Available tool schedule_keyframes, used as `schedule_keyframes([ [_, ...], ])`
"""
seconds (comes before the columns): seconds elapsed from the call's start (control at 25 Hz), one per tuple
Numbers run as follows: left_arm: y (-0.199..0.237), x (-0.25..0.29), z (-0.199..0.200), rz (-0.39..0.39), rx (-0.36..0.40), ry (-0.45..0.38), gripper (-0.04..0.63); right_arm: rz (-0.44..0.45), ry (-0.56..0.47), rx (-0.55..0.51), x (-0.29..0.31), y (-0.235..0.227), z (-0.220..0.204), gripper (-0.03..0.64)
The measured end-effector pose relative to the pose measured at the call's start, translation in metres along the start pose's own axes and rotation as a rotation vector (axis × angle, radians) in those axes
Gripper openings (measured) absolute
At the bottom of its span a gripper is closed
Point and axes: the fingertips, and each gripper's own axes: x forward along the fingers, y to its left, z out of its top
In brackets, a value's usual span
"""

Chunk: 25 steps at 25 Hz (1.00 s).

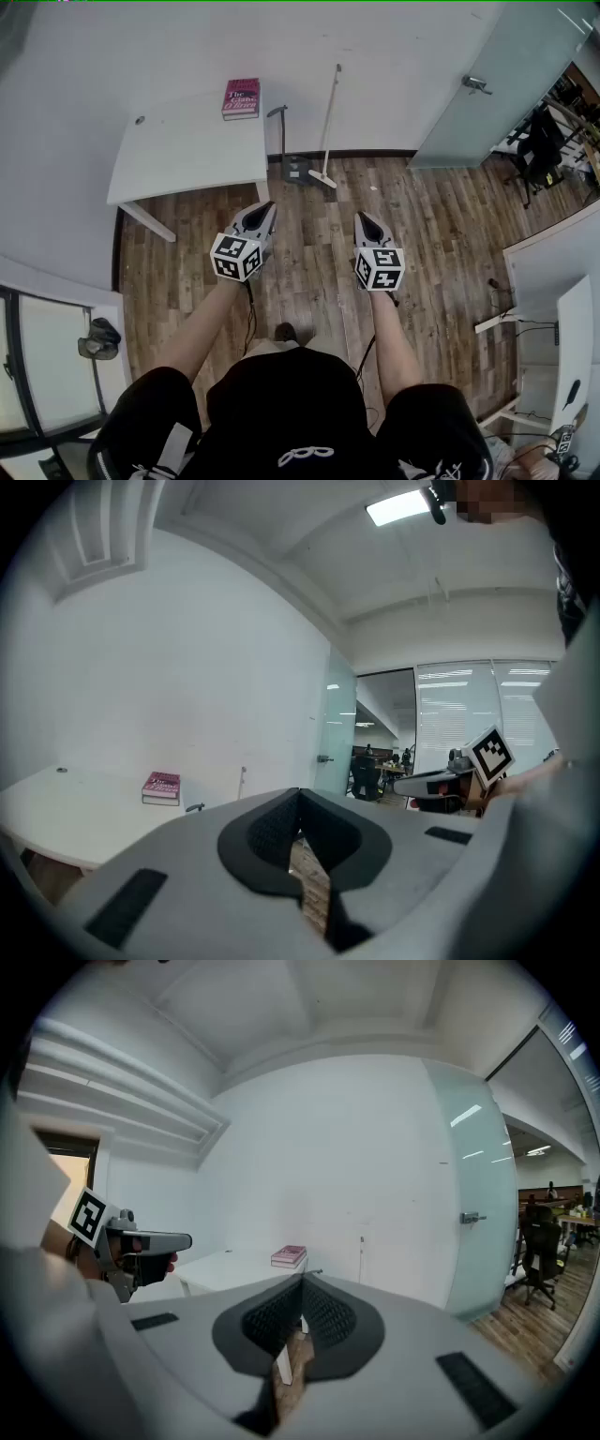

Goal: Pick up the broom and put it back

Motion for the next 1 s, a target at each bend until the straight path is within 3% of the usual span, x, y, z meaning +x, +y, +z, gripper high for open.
schedule_keyframes([
  [0.56, -0.013, -0.002, -0.001, -0.02, 0.006, -0.004, 0.021, -0.026, -0.008, -0.007, -0.016, -0.002, -0.005, 0.023],
  [1.0, -0.007, 0.037, -0.005, -0.029, 0.013, 0.008, 0.021, -0.039, -0.003, 0.007, 0.007, -0.031, -0.009, 0.023],
])
